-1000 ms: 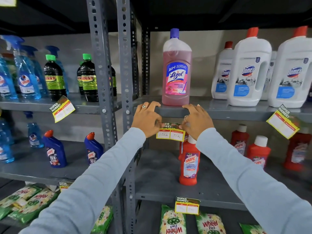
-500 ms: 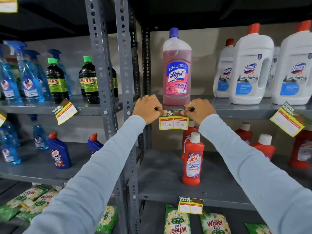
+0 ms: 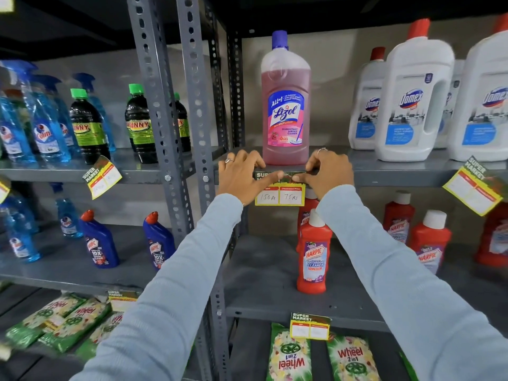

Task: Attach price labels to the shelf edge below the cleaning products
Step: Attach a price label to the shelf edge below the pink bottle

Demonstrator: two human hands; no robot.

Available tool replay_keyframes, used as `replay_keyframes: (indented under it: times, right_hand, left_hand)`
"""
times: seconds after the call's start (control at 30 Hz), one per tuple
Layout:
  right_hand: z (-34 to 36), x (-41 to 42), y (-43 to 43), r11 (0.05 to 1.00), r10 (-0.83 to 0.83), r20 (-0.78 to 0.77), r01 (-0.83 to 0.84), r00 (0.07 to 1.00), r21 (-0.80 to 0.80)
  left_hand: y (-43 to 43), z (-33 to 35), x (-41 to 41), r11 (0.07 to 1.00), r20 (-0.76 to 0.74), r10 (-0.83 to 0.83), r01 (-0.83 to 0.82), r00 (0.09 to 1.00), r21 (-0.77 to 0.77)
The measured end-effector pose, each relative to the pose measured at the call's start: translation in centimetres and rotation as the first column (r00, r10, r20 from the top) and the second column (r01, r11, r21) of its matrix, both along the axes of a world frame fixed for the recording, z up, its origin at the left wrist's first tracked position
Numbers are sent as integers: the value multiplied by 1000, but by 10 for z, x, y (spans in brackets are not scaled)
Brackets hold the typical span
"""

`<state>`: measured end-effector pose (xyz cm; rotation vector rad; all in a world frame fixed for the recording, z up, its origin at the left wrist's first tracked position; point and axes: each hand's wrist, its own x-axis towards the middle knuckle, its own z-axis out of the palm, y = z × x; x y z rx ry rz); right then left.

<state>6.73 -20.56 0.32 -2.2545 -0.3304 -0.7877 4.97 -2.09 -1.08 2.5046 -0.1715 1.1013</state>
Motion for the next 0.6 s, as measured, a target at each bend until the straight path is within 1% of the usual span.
replay_keyframes:
  times: [0.1, 0.23, 0.3, 0.37, 0.43, 0.5, 0.53, 0.6]
  right_hand:
    - [-3, -1, 1, 1000, 5, 18, -5, 1000, -8]
    - [-5, 0, 1, 1000, 0, 41, 1, 999, -10]
    - [-5, -1, -1, 1000, 5, 44, -4, 999, -18]
    - [-6, -3, -4, 999, 43, 40, -43, 998, 2]
    - [-10, -7, -9, 993, 119, 35, -120, 992, 25]
    - [-14, -12, -19, 967, 253, 6, -253, 968, 33]
    - [-16, -15, -29, 944, 330, -25, -329, 944, 34]
    - [-21, -25, -56, 904, 427, -58, -424, 903, 55]
  left_hand:
    - [-9, -2, 1, 997, 31, 66, -65, 997, -30]
    - [-18, -5, 3, 984, 91, 112, -98, 990, -147]
    - [-23, -7, 4, 971, 140, 128, -95, 982, -220]
    - [-24, -11, 4, 959, 199, 106, -48, 974, -280]
    - [-20, -18, 3, 951, 276, 48, 41, 960, -307]
    - [-14, -25, 2, 948, 351, -24, 133, 936, -289]
    - [-13, -27, 2, 953, 371, -46, 152, 927, -263]
    - [-12, -28, 3, 971, 368, -31, 115, 929, -208]
